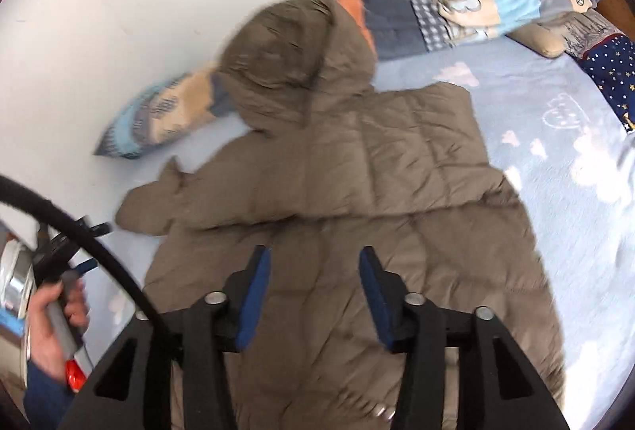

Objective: Fold large clothes
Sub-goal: 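Move the left tool to the other sleeve cuff and close on it, then lift the held sleeve over the jacket back and open the left tool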

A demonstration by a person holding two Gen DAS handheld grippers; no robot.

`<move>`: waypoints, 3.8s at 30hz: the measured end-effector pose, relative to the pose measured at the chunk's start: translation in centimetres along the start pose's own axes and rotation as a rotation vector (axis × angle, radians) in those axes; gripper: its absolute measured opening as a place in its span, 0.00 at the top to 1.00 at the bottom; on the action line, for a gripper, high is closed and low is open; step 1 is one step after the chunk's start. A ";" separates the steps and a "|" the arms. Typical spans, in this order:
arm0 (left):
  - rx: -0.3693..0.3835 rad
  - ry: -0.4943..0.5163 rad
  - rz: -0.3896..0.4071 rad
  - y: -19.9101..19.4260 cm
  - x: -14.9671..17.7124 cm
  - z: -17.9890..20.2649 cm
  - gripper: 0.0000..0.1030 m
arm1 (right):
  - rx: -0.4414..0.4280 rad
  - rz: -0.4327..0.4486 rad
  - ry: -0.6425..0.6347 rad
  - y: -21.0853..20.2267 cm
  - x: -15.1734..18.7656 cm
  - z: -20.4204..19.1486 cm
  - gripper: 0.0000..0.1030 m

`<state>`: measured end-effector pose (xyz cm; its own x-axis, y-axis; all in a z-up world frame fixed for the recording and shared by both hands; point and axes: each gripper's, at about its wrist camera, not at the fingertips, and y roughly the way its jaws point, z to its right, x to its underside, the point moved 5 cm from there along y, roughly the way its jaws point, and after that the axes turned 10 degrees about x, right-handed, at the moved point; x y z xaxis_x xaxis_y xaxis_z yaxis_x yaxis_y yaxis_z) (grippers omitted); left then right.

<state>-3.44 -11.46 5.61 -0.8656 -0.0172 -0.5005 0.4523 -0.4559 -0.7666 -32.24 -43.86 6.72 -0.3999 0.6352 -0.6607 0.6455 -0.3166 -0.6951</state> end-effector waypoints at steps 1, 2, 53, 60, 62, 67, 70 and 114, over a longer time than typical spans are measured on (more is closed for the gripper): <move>-0.004 0.000 -0.002 0.0 -0.1 -0.3 0.00 | -0.009 -0.011 -0.026 0.6 0.6 -0.5 0.47; -0.006 -0.001 -0.006 0.0 -0.1 -0.7 0.00 | -0.020 -0.039 -0.062 1.4 0.8 -1.0 0.48; 0.314 -0.530 0.288 12.0 -19.1 -22.5 0.86 | -0.049 -0.060 -0.250 5.4 1.7 -3.0 0.52; 0.364 -0.390 0.357 6.1 -20.9 -17.2 0.87 | 0.045 0.013 -0.214 4.3 -0.2 -1.2 0.52; 0.404 -0.338 0.368 3.8 -21.3 -14.6 0.87 | 0.100 0.025 -0.171 4.2 -1.1 0.5 0.52; 0.497 -0.220 0.393 -2.7 -22.3 -6.6 0.87 | 0.117 0.015 0.028 4.1 -2.3 5.0 0.52; 0.537 -0.131 0.404 -6.7 -22.5 -1.0 0.87 | 0.119 0.050 0.064 2.9 -3.1 5.7 0.52; 0.568 0.352 -0.204 7.8 13.3 37.2 0.87 | 0.150 0.076 0.229 0.3 -6.4 12.6 0.51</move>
<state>-19.38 -48.38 7.95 -0.7569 0.3638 -0.5429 0.0227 -0.8156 -0.5782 -37.64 -56.93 7.18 -0.1855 0.7429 -0.6432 0.5574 -0.4595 -0.6915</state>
